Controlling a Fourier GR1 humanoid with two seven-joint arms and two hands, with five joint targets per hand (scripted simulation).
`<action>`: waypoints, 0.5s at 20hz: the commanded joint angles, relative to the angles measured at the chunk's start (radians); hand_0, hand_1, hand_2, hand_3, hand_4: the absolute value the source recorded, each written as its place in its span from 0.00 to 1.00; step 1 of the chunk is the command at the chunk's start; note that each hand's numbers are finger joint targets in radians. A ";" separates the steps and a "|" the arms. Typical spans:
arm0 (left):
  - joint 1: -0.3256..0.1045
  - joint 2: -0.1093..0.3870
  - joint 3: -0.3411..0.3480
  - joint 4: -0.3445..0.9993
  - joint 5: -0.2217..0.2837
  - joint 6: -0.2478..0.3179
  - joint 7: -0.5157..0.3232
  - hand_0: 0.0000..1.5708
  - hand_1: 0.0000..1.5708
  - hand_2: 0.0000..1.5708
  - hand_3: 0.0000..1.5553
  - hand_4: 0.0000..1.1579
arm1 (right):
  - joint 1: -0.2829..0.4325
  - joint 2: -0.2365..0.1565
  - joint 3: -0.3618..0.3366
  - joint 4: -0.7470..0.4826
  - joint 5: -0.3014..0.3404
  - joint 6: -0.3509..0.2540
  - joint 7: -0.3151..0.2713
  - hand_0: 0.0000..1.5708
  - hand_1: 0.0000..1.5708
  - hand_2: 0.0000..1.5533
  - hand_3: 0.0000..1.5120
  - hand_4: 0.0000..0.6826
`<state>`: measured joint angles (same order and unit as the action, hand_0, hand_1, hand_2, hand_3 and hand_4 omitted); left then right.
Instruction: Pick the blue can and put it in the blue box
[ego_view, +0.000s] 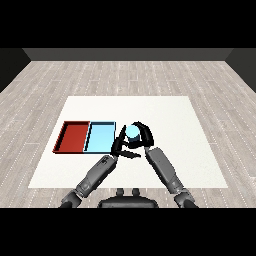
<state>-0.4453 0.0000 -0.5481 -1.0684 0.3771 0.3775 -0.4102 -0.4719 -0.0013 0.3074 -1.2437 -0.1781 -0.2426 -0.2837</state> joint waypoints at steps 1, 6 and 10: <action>-0.070 0.000 0.040 0.052 0.011 -0.020 0.036 0.00 0.00 0.00 0.00 0.00 | 0.014 0.001 0.024 -0.003 -0.014 0.002 -0.027 0.90 0.90 0.94 0.90 0.82; -0.096 0.000 0.006 0.005 0.011 0.058 0.091 0.00 0.00 0.00 0.00 0.00 | -0.035 0.001 0.026 0.030 -0.053 -0.002 -0.008 0.91 0.91 0.94 0.91 0.81; -0.014 0.000 0.001 -0.015 -0.045 0.047 0.047 0.00 0.00 0.00 0.00 0.00 | 0.036 0.001 0.105 -0.062 -0.019 -0.064 -0.003 0.91 0.91 0.94 0.91 0.81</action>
<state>-0.4881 0.0030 -0.5638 -1.0647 0.3810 0.4206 -0.3637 -0.4841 -0.0018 0.3824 -1.2519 -0.2128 -0.2937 -0.2893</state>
